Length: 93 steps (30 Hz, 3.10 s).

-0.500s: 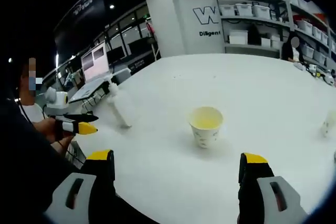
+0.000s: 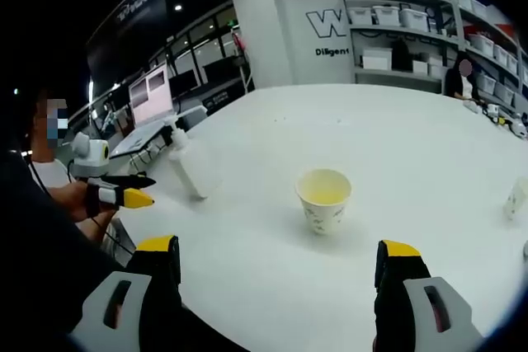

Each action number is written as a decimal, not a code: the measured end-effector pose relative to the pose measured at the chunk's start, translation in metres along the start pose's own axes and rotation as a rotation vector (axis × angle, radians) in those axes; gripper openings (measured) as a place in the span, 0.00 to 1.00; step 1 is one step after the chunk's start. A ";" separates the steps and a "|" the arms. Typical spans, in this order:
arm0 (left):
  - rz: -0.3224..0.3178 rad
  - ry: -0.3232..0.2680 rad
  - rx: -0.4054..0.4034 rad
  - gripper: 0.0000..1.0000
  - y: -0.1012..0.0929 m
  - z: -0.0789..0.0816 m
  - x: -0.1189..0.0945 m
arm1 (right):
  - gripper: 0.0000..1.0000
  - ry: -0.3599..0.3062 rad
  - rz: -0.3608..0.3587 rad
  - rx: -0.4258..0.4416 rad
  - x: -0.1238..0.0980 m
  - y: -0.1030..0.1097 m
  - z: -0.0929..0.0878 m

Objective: Hold the bottle steady, press the pump all the way down and release, and repeat the specified number of times to dispense into the cup

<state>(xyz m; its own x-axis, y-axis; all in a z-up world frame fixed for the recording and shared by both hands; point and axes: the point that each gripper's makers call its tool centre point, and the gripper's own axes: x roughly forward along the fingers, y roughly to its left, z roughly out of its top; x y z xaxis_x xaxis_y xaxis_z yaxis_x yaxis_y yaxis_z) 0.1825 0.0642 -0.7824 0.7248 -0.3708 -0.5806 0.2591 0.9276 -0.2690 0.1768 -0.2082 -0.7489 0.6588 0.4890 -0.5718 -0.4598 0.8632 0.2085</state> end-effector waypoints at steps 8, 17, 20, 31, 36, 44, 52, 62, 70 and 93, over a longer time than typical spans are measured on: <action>-0.004 0.017 0.004 0.99 0.001 -0.002 0.003 | 0.98 0.008 0.004 -0.004 0.001 0.001 0.001; 0.005 0.023 -0.002 0.99 0.004 -0.001 0.006 | 0.98 0.000 -0.001 0.013 0.005 -0.004 0.006; 0.007 0.023 -0.002 0.99 0.005 -0.001 0.007 | 0.98 -0.005 -0.005 0.016 0.006 -0.006 0.008; 0.019 0.014 -0.015 0.99 0.008 -0.001 0.009 | 0.98 -0.001 -0.014 0.022 0.007 -0.011 0.006; 0.023 0.015 -0.018 0.99 0.009 -0.002 0.010 | 0.99 0.000 -0.015 0.020 0.008 -0.011 0.006; 0.029 0.009 -0.038 0.99 0.012 -0.002 0.009 | 0.99 0.003 -0.013 0.017 0.008 -0.010 0.005; 0.026 0.009 -0.044 0.99 0.010 -0.002 0.008 | 0.99 0.012 -0.024 0.012 0.006 -0.012 0.003; 0.029 -0.013 -0.036 0.99 0.010 0.004 0.011 | 0.99 0.015 -0.022 0.007 0.004 -0.010 0.003; 0.066 -0.047 0.006 0.98 0.011 0.017 0.015 | 0.99 0.025 -0.020 -0.010 0.003 -0.010 0.001; 0.203 -0.176 0.093 0.78 0.024 0.059 0.048 | 0.98 0.025 -0.029 -0.011 -0.002 -0.017 0.004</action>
<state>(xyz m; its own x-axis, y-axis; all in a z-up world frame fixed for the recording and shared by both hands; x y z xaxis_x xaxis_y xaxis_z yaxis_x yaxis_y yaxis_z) 0.2612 0.0714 -0.7710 0.8652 -0.1716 -0.4712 0.1493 0.9852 -0.0848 0.1853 -0.2230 -0.7486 0.6569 0.4605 -0.5970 -0.4473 0.8755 0.1832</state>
